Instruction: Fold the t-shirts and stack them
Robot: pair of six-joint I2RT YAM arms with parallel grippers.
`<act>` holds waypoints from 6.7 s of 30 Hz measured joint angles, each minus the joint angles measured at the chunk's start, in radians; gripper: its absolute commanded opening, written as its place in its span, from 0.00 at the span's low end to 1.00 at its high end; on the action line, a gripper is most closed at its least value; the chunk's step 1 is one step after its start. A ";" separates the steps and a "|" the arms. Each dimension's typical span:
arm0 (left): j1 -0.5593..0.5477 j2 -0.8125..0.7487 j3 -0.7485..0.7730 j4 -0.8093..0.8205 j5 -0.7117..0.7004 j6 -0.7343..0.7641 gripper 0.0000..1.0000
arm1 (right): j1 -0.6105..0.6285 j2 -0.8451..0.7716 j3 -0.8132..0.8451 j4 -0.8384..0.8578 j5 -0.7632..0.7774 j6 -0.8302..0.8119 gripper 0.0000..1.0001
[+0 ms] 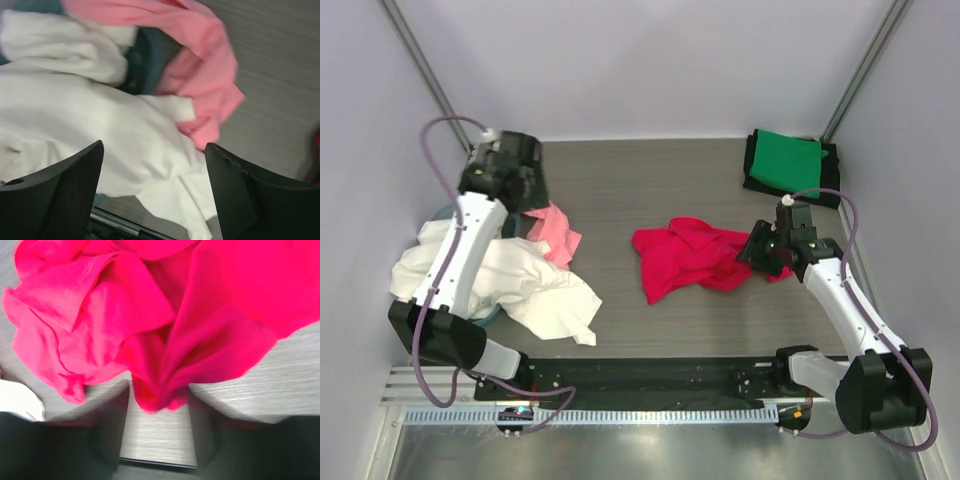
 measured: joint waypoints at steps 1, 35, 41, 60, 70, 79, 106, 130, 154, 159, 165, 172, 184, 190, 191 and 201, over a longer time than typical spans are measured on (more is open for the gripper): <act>-0.067 -0.009 -0.029 0.004 0.017 0.003 0.83 | 0.000 0.005 -0.004 0.002 -0.007 0.005 0.68; -0.237 0.454 -0.323 0.247 -0.013 -0.156 0.60 | 0.002 0.015 -0.101 0.043 -0.075 -0.004 0.82; -0.166 0.442 -0.388 0.334 -0.027 -0.185 0.00 | 0.002 0.016 -0.105 0.050 -0.081 -0.004 0.82; 0.094 0.003 0.163 -0.031 -0.098 -0.114 0.00 | 0.002 0.015 -0.106 0.057 -0.092 -0.004 0.82; 0.457 -0.241 -0.037 -0.068 -0.122 -0.123 0.91 | 0.002 0.007 -0.106 0.057 -0.106 -0.008 0.82; 0.233 -0.312 -0.246 -0.037 0.009 -0.113 1.00 | 0.002 0.010 -0.106 0.059 -0.106 -0.011 0.82; -0.461 0.467 -0.383 0.062 -0.109 -0.117 0.23 | 0.002 0.015 -0.111 0.065 -0.106 -0.017 0.82; 0.141 -0.288 0.108 -0.047 -0.357 -0.039 0.10 | 0.002 0.021 -0.112 0.065 -0.111 -0.023 0.82; -0.131 -0.294 -0.246 0.013 0.132 -0.142 0.91 | 0.002 0.000 -0.071 0.029 -0.080 0.000 0.82; -0.282 -0.187 -0.407 0.196 0.304 -0.196 0.83 | 0.002 -0.040 0.003 -0.009 -0.015 0.005 0.83; -0.378 0.039 -0.438 0.411 0.424 -0.225 0.76 | 0.002 -0.066 0.025 -0.031 0.035 0.008 0.83; -0.552 0.286 -0.132 0.466 0.420 -0.203 0.75 | 0.003 -0.055 0.025 -0.072 0.175 0.042 0.82; -0.735 0.644 0.186 0.442 0.408 -0.238 0.75 | 0.003 -0.158 -0.002 -0.086 0.418 0.133 0.80; -0.734 0.742 0.259 0.391 0.408 -0.268 0.74 | 0.002 -0.156 -0.038 -0.078 0.418 0.131 0.80; -0.734 0.752 0.280 0.385 0.408 -0.273 0.73 | 0.002 -0.153 -0.045 -0.077 0.418 0.130 0.80; -0.740 0.792 0.404 0.347 0.397 -0.290 0.63 | 0.002 -0.143 -0.061 -0.060 0.404 0.124 0.80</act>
